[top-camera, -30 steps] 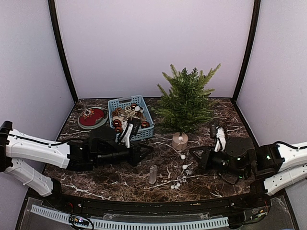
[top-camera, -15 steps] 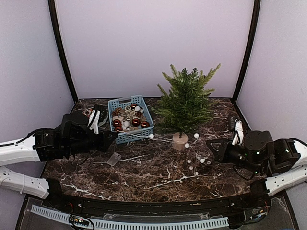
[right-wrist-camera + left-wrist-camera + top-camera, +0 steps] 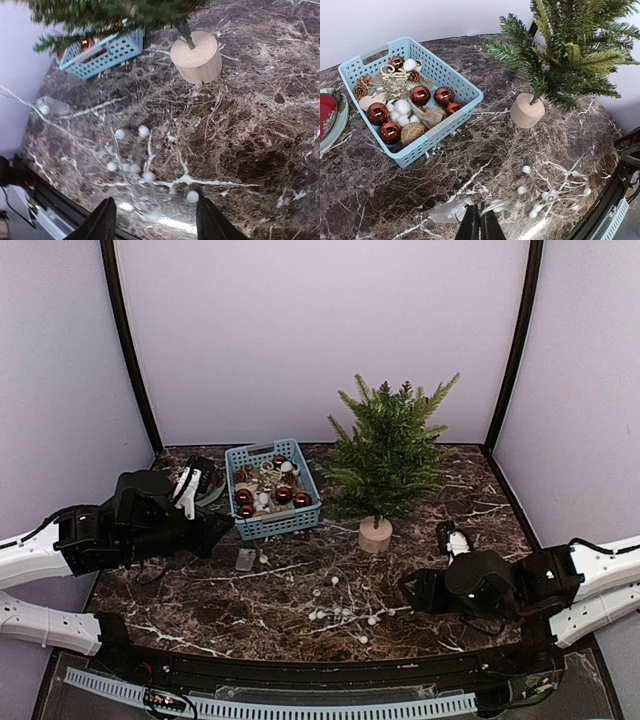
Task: Decorate the small christmas tree
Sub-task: Pass from the right arm to the left
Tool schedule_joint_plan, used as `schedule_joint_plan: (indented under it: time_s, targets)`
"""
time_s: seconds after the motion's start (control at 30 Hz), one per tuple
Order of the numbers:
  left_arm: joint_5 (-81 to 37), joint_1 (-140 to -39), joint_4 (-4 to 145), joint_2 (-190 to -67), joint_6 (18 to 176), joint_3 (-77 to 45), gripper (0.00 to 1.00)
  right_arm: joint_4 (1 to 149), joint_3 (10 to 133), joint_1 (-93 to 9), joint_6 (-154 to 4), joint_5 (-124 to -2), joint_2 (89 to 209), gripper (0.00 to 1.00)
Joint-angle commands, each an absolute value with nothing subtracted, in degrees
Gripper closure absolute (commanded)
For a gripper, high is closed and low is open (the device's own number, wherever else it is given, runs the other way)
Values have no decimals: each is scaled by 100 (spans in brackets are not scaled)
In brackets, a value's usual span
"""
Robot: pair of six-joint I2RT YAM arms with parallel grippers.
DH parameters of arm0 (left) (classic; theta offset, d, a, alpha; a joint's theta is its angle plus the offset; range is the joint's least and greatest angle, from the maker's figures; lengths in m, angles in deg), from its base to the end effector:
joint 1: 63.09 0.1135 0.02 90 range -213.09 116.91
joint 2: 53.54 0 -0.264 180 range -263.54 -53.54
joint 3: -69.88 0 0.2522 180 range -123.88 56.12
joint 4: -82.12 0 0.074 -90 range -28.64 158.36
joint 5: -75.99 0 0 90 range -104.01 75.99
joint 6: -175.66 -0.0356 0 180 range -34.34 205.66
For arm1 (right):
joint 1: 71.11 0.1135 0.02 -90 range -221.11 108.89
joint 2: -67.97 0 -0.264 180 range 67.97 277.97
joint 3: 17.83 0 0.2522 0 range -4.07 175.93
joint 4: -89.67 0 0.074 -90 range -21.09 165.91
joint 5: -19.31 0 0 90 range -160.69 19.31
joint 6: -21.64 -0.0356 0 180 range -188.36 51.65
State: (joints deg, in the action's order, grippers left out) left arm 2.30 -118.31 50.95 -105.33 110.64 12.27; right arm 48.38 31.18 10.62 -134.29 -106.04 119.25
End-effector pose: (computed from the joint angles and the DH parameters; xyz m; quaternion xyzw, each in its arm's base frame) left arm 0.1254 -0.1630 0.3002 0.1450 0.8273 -0.2493 0.4821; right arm 0.0465 0.1767 0.2385 -0.0018 0.8838 0.2831 0.3726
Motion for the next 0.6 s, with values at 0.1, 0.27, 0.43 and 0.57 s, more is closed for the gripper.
schedule_joint_plan:
  time_s: [0.1,0.27,0.43,0.57]
  targets:
    - [-336,-11807,5444,-10085,10586,1227,100,5759,3517,1150,-12373,-10163,12503,24]
    - [-357,-11802,5256,-10024,10654,1110,100,6648,4020,1151,-11453,-9956,13403,21]
    - [-295,-11802,5121,-9984,10682,973,100,6854,4785,1107,-11053,-9835,14634,26]
    - [-252,-11802,5100,-9969,10668,934,100,6920,5063,877,-11021,-9630,15538,26]
